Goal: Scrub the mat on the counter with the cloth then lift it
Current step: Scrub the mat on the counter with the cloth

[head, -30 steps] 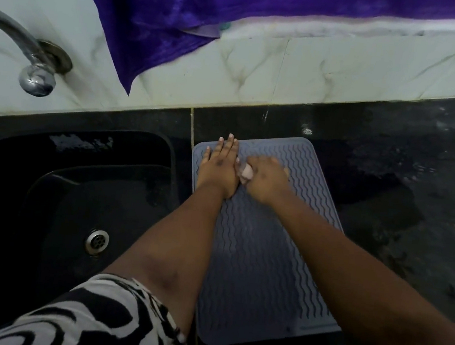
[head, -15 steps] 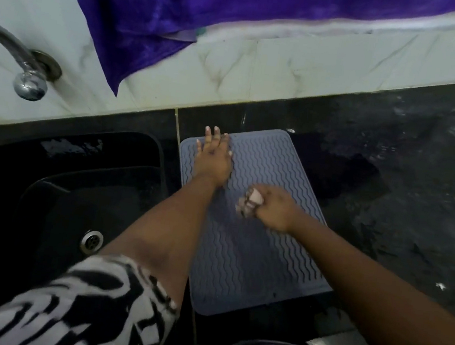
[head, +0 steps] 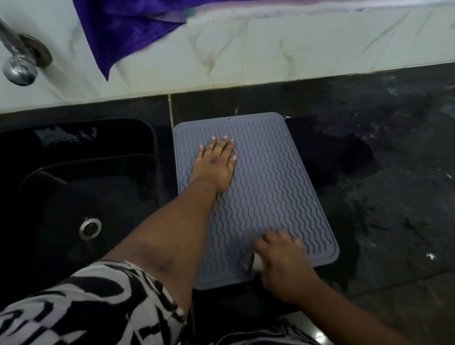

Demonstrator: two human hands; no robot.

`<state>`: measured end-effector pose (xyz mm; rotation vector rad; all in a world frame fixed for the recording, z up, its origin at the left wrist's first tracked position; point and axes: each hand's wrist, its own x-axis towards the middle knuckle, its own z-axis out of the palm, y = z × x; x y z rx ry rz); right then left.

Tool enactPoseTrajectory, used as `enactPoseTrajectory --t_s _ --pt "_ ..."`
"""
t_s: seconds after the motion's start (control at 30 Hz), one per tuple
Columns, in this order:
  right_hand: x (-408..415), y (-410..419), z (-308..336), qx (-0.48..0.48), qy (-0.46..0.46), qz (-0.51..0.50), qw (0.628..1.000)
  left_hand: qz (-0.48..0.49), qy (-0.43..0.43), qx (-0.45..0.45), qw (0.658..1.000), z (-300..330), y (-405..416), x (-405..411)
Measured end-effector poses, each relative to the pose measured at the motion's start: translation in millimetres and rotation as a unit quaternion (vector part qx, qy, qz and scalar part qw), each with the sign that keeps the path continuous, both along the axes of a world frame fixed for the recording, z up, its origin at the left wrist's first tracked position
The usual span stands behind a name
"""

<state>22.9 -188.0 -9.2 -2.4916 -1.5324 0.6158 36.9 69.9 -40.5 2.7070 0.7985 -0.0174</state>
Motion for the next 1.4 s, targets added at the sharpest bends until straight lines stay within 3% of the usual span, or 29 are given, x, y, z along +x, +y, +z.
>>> enactPoseTrajectory --t_s 0.1,0.23,0.3,0.4,0.5,0.7,0.87,1.07,1.23,1.4 --pt "-4.3 -22.8 10.6 -0.019 0.050 0.027 0.998 0.002 0.015 0.000 1.000 2.6 -1.4 0.5" --pt "23.4 17.6 32.8 0.089 0.251 -0.066 0.962 0.021 0.045 -0.003 0.999 5.5 -5.3 4.9" --pt "39.3 48.3 31.4 0.137 0.219 -0.071 0.963 0.044 0.056 -0.003 0.997 5.9 -7.3 6.0" --pt "49.6 65.6 15.9 0.079 0.032 -0.050 0.995 0.059 0.064 -0.017 0.996 5.5 -7.4 3.9" --pt "40.2 48.1 5.1 0.057 -0.011 -0.034 0.998 0.050 0.068 -0.024 0.996 5.7 -5.1 3.1" --pt "18.7 -6.1 9.4 0.028 0.068 -0.015 0.997 0.042 0.066 -0.035 0.996 11.6 -6.6 0.7" --pt "46.3 15.9 42.8 0.008 0.277 -0.089 0.957 0.050 -0.011 -0.008 0.999 23.3 3.6 -2.1" --pt "120.2 115.3 61.8 0.072 0.206 -0.156 0.963 0.052 -0.060 -0.011 0.997 25.9 44.2 29.7" --pt "177.0 218.3 48.9 0.103 0.009 -0.115 0.988 0.049 0.023 0.001 0.999 4.7 66.1 48.1" --pt "193.7 271.6 15.3 0.087 -0.056 -0.100 0.990 0.058 -0.007 0.009 0.998 -12.6 74.2 50.7"
